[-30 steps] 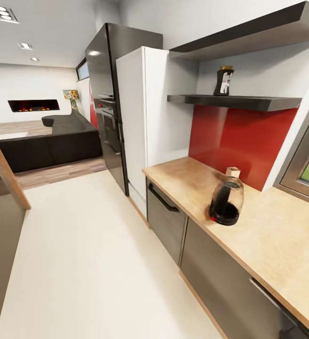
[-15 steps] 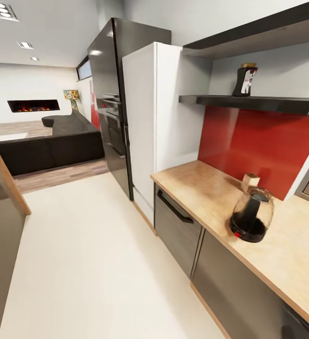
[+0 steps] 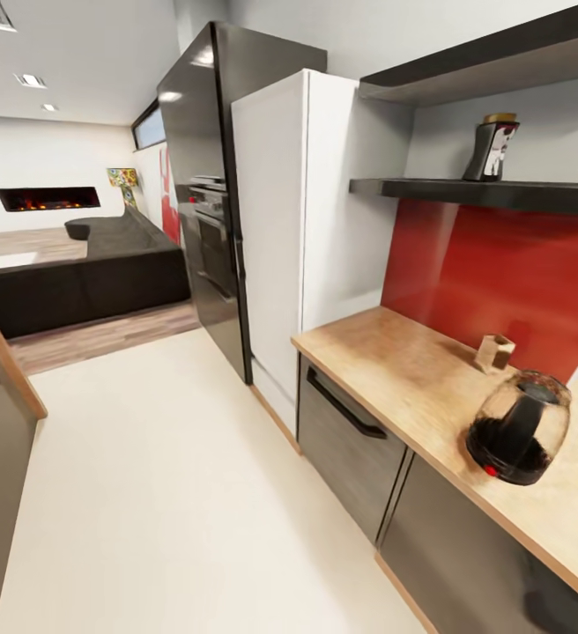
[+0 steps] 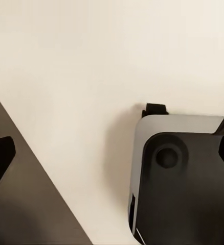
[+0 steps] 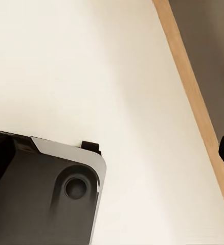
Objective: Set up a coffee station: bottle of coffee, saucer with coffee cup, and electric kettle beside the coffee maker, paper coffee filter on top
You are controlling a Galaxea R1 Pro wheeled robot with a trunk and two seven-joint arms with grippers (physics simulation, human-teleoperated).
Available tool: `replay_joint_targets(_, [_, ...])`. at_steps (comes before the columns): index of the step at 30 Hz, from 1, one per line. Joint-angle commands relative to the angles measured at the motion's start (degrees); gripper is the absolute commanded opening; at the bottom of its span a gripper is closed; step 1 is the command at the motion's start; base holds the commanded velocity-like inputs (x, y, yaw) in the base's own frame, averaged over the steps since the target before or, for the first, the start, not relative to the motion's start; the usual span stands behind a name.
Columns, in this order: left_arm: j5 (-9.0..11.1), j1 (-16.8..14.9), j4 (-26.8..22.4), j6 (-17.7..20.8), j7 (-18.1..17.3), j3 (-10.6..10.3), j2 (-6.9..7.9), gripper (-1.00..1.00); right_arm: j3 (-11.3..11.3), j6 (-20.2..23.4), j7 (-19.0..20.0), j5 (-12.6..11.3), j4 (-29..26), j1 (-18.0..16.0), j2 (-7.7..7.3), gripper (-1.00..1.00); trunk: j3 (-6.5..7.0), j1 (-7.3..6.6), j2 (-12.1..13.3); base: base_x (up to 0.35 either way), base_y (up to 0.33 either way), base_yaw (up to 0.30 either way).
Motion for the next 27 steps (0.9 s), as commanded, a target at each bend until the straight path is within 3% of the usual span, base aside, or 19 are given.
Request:
replay_joint_targets(1, [0.42,0.00,-0.12,-0.02,0.24,-0.49,0.00,1.00,-0.27,-0.17,-0.06,0.59,0.00,-0.03,0.04,1.00,-0.11,0.06,-0.10,0.274,0.242,-0.231])
replay_joint_targets(27, [0.41,0.00,-0.12,-0.07,0.25,-0.48,-0.01,1.00,-0.27,-0.17,-0.01,0.57,0.00,-0.03,0.04,1.00,-0.11,0.06,-0.10,0.274,0.242,-0.261])
